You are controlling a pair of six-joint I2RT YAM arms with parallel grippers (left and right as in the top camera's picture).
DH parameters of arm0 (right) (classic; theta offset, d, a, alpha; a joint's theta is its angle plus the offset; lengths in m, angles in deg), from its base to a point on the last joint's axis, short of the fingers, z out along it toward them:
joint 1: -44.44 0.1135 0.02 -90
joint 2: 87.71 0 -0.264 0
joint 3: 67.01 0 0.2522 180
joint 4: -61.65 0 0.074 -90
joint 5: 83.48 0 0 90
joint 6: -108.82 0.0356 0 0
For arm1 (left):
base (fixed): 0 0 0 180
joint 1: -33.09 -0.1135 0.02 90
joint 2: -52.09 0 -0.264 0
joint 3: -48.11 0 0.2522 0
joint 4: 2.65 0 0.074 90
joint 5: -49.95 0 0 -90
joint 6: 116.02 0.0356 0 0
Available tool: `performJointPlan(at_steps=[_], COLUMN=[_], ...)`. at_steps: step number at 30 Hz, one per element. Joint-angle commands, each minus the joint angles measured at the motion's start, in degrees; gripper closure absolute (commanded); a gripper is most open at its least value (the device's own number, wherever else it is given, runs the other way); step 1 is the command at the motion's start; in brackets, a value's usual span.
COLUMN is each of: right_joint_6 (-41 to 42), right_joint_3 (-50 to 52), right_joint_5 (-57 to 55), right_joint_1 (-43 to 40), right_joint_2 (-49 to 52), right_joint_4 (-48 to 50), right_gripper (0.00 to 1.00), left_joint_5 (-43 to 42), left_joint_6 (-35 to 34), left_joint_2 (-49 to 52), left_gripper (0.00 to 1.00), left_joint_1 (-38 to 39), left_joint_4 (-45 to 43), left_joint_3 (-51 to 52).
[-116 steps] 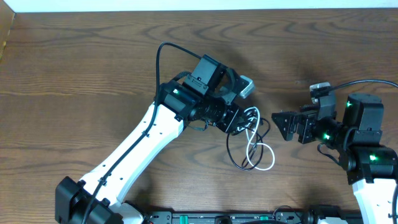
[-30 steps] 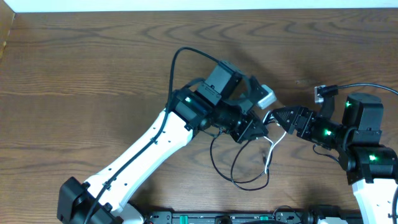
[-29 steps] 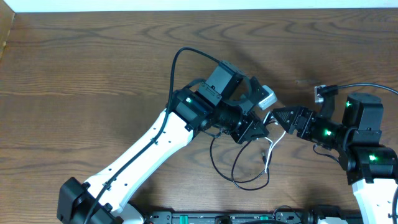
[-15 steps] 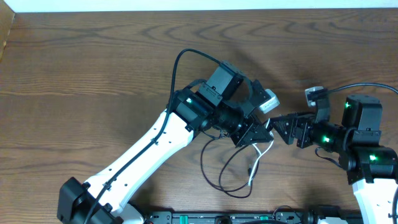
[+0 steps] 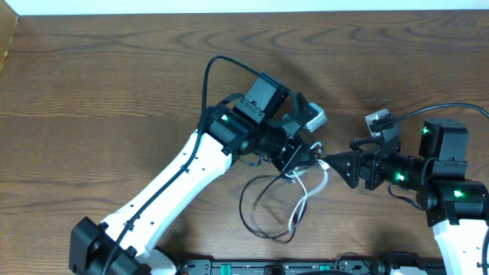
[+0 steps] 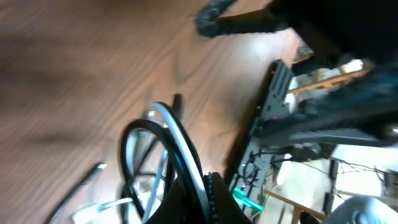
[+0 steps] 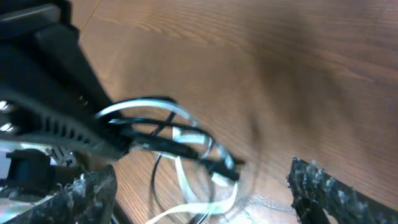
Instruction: Untangle cables
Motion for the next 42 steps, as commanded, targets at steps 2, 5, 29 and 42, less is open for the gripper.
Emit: performJointPlan(at_steps=[2, 5, 29, 42], right_joint_6=[-2.0, -3.3, -9.5, -9.8], right_joint_3=[-0.6, -0.6, -0.6, -0.6], right_joint_5=[2.4, 2.4, 9.2, 9.2], right_joint_1=[0.2, 0.2, 0.2, 0.2], right_joint_2=[0.0, 0.0, 0.0, 0.0], right_joint_4=[-0.5, -1.1, -1.9, 0.9], right_gripper=[0.14, 0.15, 0.27, 0.79], left_joint_5=[0.6, -5.0, -23.1, -29.9], left_joint_6=[0.6, 3.6, 7.0, 7.0], left_joint_2=[-0.6, -0.6, -0.6, -0.6], left_gripper=[0.93, 0.93, 0.93, 0.93], left_joint_1=[-0.2, -0.2, -0.2, -0.2], left_joint_4=[0.3, 0.3, -3.1, -3.2], left_joint_3=[-0.6, -0.6, -0.6, -0.6])
